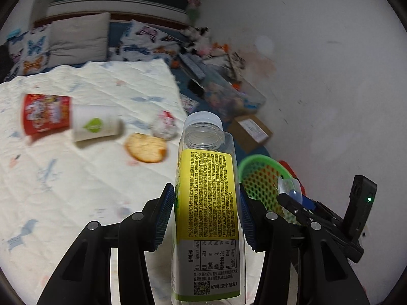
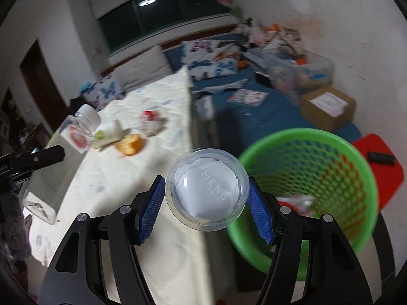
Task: Collect trash
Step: 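Carry the bottle and clear dome lid with both tools over the green basket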
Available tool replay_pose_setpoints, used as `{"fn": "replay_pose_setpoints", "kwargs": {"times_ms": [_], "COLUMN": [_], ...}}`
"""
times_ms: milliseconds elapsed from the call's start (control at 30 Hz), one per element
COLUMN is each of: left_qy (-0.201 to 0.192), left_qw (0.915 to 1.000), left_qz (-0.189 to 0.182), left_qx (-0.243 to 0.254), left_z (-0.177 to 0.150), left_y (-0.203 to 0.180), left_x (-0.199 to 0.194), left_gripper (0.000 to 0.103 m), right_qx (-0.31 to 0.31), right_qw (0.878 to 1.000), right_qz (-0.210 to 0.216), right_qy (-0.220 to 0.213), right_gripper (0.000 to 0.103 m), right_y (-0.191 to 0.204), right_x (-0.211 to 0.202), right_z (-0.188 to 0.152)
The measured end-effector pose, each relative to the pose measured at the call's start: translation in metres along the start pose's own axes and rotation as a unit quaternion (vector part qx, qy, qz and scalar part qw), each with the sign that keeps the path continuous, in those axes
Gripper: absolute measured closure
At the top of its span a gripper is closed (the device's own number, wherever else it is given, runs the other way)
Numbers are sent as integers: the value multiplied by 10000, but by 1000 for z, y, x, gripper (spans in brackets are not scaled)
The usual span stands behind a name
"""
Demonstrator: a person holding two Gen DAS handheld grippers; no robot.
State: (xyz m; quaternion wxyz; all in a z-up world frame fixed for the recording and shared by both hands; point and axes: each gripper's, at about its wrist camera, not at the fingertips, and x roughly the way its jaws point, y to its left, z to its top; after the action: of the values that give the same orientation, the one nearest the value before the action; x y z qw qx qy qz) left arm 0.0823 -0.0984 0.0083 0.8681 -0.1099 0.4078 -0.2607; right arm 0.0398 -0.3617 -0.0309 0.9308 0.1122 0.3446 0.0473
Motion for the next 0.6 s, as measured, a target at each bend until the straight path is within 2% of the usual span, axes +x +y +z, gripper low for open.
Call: {"fn": "replay_pose_setpoints", "kwargs": {"times_ms": [333,600], "left_qy": [378,680], "left_qw": [9968,9915], "left_qz": [-433,-637], "left_qx": [556,911], "left_z": [6,11], "left_y": [-62,-103], "left_x": [44,88], "left_gripper": [55,55], "right_qx": [660,1011], "right_qw": [9945,9896], "right_qz": [-794,-1006], "right_qy": [149,193], "right_gripper": [38,35], "right_y": [-80,-117], "right_x": [-8,-10], "right_z": [-20,-29]}}
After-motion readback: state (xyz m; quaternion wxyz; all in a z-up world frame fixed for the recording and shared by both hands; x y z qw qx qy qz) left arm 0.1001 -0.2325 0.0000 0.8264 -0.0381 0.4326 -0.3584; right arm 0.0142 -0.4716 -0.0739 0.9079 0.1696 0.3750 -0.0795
